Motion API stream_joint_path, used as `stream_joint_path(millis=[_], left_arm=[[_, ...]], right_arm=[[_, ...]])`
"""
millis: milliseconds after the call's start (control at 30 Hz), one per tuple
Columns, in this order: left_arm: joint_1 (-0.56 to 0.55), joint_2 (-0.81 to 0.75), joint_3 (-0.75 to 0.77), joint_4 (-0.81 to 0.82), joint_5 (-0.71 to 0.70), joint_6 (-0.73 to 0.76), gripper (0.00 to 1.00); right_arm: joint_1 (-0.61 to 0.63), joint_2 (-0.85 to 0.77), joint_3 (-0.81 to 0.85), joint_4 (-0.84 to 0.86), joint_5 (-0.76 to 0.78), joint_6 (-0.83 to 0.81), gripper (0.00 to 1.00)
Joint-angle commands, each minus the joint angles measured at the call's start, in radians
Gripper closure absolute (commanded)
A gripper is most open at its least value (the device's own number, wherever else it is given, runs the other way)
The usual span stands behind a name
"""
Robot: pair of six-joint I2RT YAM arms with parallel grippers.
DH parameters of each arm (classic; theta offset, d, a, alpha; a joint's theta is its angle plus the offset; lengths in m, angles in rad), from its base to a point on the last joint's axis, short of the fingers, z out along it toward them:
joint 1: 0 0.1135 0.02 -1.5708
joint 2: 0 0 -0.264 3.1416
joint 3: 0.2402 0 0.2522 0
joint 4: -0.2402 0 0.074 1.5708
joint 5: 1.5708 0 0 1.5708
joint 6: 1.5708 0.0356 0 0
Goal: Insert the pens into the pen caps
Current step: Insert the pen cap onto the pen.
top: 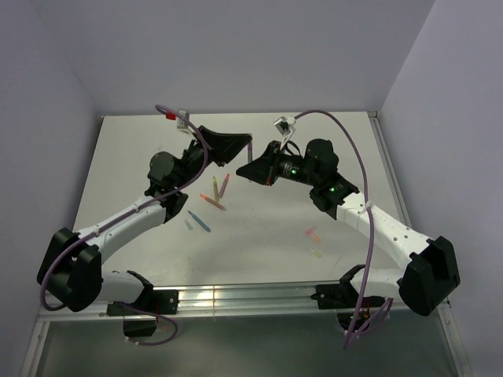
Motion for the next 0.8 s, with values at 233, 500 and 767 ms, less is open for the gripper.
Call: stream_joint_path(millis=[233,500,767], left_arm=[[-0.089,-0.104,-0.048,-0.192,0.112,0.138,1.00],[-0.152,-0.132,-0.095,-0.275,0.078,0.227,1.00],[-0.198,-0.138,-0.135,-0.293,0.048,0.252,1.00]], right_arm=[[-0.037,0.082,0.151,0.056,0.079,-0.080,1.00],[-0.068,0.100,0.204,0.037,0.049,-0.083,1.00],[-0.086,0.103,0.244,0.037,0.034,-0.062,1.00]])
